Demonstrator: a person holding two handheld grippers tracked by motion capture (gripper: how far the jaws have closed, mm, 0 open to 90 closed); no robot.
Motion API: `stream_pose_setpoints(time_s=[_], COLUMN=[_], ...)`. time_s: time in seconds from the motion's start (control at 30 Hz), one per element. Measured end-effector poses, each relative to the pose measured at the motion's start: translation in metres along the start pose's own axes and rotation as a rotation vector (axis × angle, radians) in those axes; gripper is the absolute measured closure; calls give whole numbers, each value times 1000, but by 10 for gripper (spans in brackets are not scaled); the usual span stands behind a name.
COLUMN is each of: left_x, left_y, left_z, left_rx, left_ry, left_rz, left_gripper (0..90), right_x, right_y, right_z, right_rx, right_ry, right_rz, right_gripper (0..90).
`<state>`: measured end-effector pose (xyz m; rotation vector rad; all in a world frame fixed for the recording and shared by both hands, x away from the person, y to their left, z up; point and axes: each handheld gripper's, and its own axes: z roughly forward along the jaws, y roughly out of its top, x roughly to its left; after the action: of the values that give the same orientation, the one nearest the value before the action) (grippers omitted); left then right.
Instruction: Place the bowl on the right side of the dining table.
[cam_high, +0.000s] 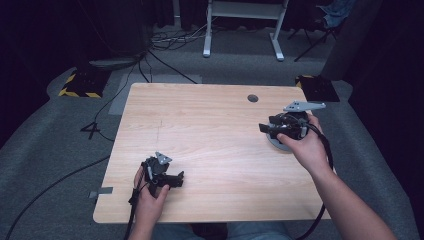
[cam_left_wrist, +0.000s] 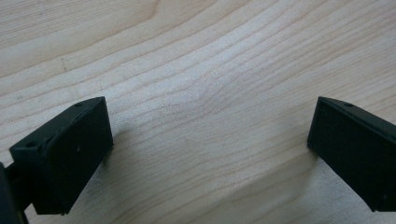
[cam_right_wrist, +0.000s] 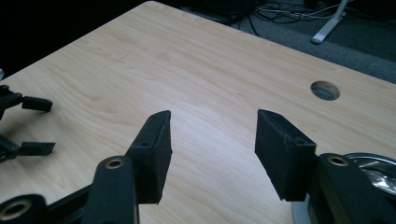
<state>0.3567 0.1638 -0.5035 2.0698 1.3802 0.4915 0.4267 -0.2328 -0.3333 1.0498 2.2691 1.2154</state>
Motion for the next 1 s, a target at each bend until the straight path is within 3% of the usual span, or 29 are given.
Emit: stream_pose_setpoints(time_s=[0.33,0.67,1.0], left_x=[0,0,0], left_y=[0,0,0], left_z=[0,0,1], left_rx=[0,0,2], left_ry=[1,1,-8], left_rz=[0,0,-2], left_gripper=[2,2,3], right_x=[16,34,42], right_y=[-17,-38,-65], right_z=[6,14,24], right_rx=[60,148,196], right_ry=[62,128,164], right_rz=[-15,-65,-55], right_gripper=[452,447,446])
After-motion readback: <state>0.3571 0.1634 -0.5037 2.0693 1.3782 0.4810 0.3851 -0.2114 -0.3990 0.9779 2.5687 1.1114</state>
